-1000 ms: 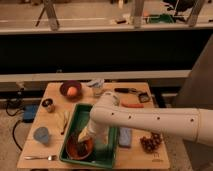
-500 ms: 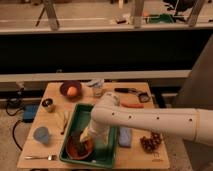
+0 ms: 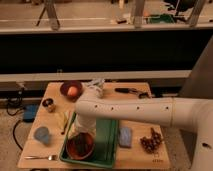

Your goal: Wipe tray with eraser

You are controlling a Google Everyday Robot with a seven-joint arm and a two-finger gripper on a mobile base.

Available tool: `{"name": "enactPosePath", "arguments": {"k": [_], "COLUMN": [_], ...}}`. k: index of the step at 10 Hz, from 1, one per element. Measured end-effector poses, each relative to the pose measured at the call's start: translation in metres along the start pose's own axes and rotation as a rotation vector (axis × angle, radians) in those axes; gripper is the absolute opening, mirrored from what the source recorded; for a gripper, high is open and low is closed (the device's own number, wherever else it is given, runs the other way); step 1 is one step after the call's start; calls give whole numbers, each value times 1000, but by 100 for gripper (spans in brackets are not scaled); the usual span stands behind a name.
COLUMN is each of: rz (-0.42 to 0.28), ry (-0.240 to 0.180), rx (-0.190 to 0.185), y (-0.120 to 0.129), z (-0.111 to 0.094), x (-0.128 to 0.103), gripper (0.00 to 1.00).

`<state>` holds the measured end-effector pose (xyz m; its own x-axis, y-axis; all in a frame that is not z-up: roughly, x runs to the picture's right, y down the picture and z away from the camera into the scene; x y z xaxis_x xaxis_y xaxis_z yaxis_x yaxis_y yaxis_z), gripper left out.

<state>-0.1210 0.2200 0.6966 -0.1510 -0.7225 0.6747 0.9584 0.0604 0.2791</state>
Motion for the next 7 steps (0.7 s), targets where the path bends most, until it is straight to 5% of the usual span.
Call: {"name": "enactPosePath", "arguments": {"k": [7], "rz": [-124], "ry": [30], "rx": [-29], "y": [-25], "z": [-3], "x": [9], "gripper": [74]}}
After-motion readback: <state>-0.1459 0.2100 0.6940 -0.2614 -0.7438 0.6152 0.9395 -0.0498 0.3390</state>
